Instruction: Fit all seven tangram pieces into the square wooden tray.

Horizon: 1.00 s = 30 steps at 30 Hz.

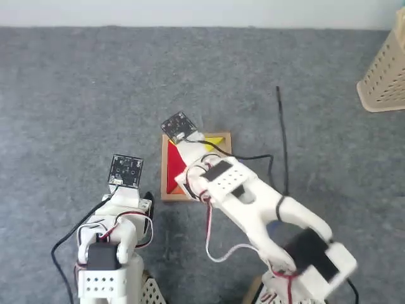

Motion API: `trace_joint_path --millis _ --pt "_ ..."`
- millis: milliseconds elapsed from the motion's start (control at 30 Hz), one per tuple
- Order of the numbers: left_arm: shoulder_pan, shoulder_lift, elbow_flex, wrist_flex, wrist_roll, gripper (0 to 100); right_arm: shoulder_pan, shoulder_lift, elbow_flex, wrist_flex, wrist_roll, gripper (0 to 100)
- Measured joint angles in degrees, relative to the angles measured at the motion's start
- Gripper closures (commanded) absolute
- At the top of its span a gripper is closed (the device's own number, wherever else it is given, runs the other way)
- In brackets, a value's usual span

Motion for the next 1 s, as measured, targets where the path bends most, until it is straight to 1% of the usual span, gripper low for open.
trace_joint_path --millis 133,233,333,433,600,767,867,1000 --pt "0.0 0.0 0.0 0.0 0.0 87 1.1 -6.6 4.6 0.4 0.1 96.1" --pt "0.0 0.0 0.0 0.0 0.0 87 1.1 -8.1 5.5 0.4 0.1 96.1" --pt "0.0 0.0 0.0 0.0 0.0 87 1.1 -8.1 6.3 -0.6 0.1 96.1" --pt "0.0 0.0 0.0 0.0 0.0 87 1.1 -8.1 9.7 -4.5 0.1 96.1" --pt "0.0 0.0 0.0 0.0 0.0 87 1.0 -6.9 10.8 -9.8 0.3 96.1" --pt "0.0 0.0 0.0 0.0 0.0 87 1.0 -2.9 10.2 -10.9 0.3 96.1" --pt "0.0 0.0 0.0 0.0 0.0 87 -0.7 -2.2 9.5 -11.1 0.3 96.1" --pt "0.0 0.0 0.0 0.0 0.0 87 -2.6 -2.0 9.2 -11.1 4.6 96.1"
